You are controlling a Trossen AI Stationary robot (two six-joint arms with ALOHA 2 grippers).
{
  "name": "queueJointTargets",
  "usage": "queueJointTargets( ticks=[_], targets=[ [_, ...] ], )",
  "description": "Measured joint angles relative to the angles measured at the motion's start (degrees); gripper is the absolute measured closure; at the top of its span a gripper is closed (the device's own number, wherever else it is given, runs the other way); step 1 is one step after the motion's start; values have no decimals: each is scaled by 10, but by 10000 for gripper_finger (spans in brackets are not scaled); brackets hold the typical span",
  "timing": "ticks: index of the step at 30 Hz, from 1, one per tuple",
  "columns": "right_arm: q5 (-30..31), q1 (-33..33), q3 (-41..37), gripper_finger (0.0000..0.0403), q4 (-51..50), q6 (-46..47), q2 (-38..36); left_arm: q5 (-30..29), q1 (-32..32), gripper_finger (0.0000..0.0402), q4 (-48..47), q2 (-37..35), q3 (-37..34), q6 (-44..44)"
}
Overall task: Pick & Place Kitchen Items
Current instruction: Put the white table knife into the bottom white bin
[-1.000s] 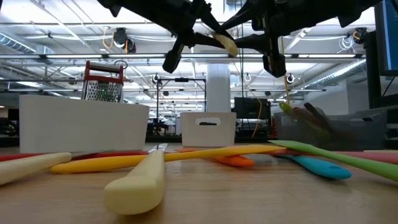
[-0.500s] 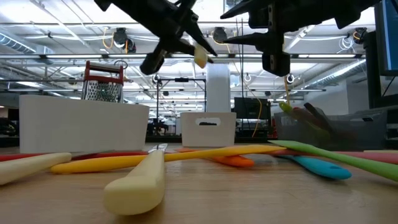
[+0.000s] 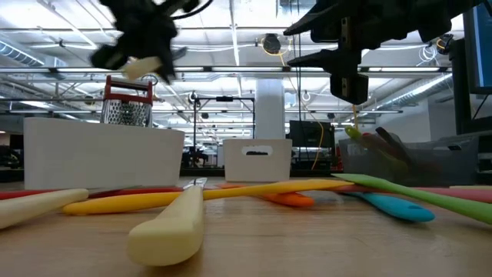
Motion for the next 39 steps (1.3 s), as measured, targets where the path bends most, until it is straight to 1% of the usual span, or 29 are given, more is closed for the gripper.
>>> queueJointTargets(
  ticks=[2,5,10,13,22,27,31,36,39],
  targets=[
    [0,0,0,259,6,-6,0,14,4,384,-16,-3,3,-5],
    [0,0,0,260,16,-8,0,35,11,384,-64,-3,0,2],
    [1,0,0,258,20,-9,0,77,21,384,-85,6,1,31],
    [1,0,0,258,16,-9,0,90,25,384,-109,11,7,51],
    [2,-1,0,259,11,-13,0,76,39,385,-288,36,108,95],
    [2,-2,0,257,12,-19,0,84,47,385,-356,78,142,138],
    [2,-2,0,257,11,-23,0,107,49,385,-410,127,154,189],
    [2,-2,0,257,8,-24,0,145,49,385,-467,202,169,255],
    [2,-2,0,257,4,-24,0,172,49,385,-482,238,170,292]
  ],
)
